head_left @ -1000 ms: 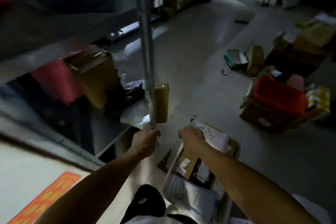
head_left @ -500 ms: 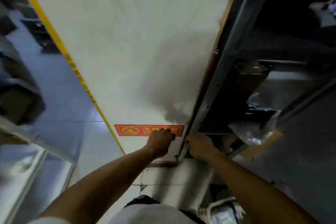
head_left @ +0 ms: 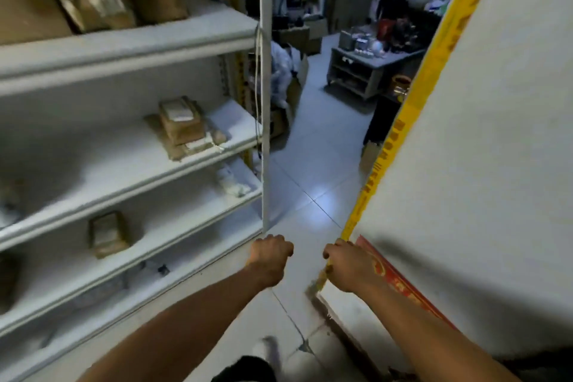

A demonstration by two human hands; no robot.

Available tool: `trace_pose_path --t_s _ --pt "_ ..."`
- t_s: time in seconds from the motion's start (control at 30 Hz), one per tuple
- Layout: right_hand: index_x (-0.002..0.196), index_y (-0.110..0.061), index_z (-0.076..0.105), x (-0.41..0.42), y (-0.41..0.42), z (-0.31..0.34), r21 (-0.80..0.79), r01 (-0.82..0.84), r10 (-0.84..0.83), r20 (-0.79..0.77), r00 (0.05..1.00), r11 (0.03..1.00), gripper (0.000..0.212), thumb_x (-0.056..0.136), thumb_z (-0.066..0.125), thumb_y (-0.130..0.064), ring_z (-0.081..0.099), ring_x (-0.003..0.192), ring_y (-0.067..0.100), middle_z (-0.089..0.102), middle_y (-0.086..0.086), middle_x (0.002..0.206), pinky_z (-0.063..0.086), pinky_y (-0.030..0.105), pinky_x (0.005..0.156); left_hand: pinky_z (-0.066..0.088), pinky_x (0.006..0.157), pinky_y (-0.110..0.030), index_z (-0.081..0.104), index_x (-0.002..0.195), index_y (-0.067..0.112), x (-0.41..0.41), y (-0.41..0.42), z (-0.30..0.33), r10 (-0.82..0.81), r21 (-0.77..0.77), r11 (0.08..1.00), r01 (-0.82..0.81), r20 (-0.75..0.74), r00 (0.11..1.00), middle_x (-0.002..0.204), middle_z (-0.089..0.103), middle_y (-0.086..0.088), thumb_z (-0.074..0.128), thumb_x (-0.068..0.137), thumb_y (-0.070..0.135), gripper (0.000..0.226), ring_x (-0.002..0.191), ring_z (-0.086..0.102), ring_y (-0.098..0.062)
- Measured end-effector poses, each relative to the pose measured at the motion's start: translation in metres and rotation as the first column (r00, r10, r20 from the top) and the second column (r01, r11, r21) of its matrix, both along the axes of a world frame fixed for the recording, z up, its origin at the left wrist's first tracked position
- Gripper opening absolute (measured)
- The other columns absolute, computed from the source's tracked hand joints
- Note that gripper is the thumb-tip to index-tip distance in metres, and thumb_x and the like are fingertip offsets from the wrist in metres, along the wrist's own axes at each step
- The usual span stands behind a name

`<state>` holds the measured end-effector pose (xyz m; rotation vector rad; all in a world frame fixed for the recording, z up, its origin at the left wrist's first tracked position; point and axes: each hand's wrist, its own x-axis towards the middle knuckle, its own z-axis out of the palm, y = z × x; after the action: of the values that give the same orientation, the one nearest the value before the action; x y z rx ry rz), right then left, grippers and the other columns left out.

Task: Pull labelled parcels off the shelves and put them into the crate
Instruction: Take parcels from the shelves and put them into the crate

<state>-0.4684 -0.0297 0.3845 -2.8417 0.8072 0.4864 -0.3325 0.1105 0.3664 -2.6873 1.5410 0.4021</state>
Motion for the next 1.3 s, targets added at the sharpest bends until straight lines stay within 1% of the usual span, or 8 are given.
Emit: trace_pose_path --t_s 0.3,0.57,0.67,0.8,0.97,1.07,1.13,1.3 --pt "0.13 -0.026 0.06 0.131 0.035 0.015 0.035 -0.23 0.23 0.019 0.973 0.972 0.036 0.094 0.058 -0.025 0.057 0.117 0.025 0.052 0.0 0.137 0.045 0.031 0.095 0.047 0.096 -0.035 0.059 0.13 0.029 0.073 0.061 -0.001 0.353 -0.083 0.929 -0.361 -0.091 0.931 0.13 0.059 0.0 0.052 0.09 0.003 0.048 0.122 0.056 -0.025" --pt "0.131 -0.026 0.06 0.276 0.022 0.029 -0.006 -0.317 0.317 0.067 0.946 0.948 0.036 0.095 0.06 -0.023 0.058 0.12 0.025 0.056 0.001 0.136 0.049 0.034 0.094 0.046 0.092 -0.033 0.06 0.128 0.029 0.204 0.046 -0.003 0.499 -0.255 0.803 -0.539 -0.207 0.841 0.13 0.061 0.001 0.048 0.093 0.017 0.039 0.119 0.058 -0.026" --pt "0.133 -0.026 0.058 0.327 0.017 0.03 0.018 -0.302 0.3 0.083 0.95 0.953 0.037 0.096 0.062 -0.027 0.058 0.12 0.024 0.055 -0.001 0.139 0.047 0.031 0.089 0.048 0.093 -0.035 0.056 0.132 0.026 0.256 0.044 -0.003 0.518 -0.292 0.758 -0.584 -0.276 0.81 0.134 0.059 -0.002 0.05 0.092 0.02 0.04 0.12 0.058 -0.028" --pt "0.138 -0.025 0.052 0.389 0.01 0.028 0.244 -0.171 0.14 0.14 0.98 0.955 0.046 0.094 0.065 -0.027 0.061 0.117 0.023 0.055 0.001 0.139 0.05 0.031 0.091 0.048 0.094 -0.036 0.052 0.136 0.016 0.309 0.048 0.0 0.533 -0.35 0.678 -0.646 -0.371 0.76 0.134 0.058 -0.01 0.057 0.091 0.019 0.045 0.122 0.056 -0.031" --pt "0.142 -0.018 0.046 0.459 -0.003 0.03 0.452 -0.077 -0.046 0.256 0.966 0.889 0.056 0.09 0.068 -0.017 0.061 0.112 0.024 0.06 0.007 0.13 0.052 0.031 0.09 0.046 0.1 -0.034 0.048 0.141 0.004 0.358 0.043 -0.001 0.539 -0.392 0.456 -0.799 -0.592 0.599 0.132 0.057 -0.018 0.067 0.087 0.014 0.058 0.119 0.057 -0.035" --pt "0.157 -0.021 0.024 0.488 -0.009 0.026 0.528 -0.048 -0.104 0.255 0.961 0.848 0.088 0.086 0.074 -0.015 0.048 0.136 0.027 0.043 0.009 0.154 0.045 0.036 0.108 0.05 0.102 -0.042 0.046 0.144 0.009 0.38 0.031 0.011 0.451 -0.359 0.33 -0.873 -0.752 0.48 0.133 0.059 -0.011 0.064 0.084 0.018 0.064 0.118 0.06 -0.033" --pt "0.161 -0.024 0.008 0.501 -0.013 0.02 0.578 -0.028 -0.124 0.222 0.967 0.816 0.103 0.084 0.076 -0.013 0.034 0.146 0.029 0.027 0.007 0.163 0.038 0.038 0.115 0.054 0.096 -0.042 0.049 0.141 0.019 0.391 0.023 0.015 0.397 -0.375 0.287 -0.882 -0.791 0.466 0.122 0.066 -0.004 0.061 0.077 0.022 0.065 0.11 0.064 -0.029" --pt "0.16 -0.03 -0.011 0.523 -0.027 0.019 0.642 -0.106 -0.045 0.214 0.976 0.759 0.118 0.083 0.073 -0.002 0.018 0.152 0.032 0.008 0.005 0.168 0.036 0.036 0.114 0.05 0.085 -0.027 0.053 0.13 0.028 0.414 0.005 0.014 0.318 -0.378 0.226 -0.898 -0.843 0.434 0.114 0.068 0.001 0.067 0.079 0.023 0.053 0.103 0.066 -0.019"
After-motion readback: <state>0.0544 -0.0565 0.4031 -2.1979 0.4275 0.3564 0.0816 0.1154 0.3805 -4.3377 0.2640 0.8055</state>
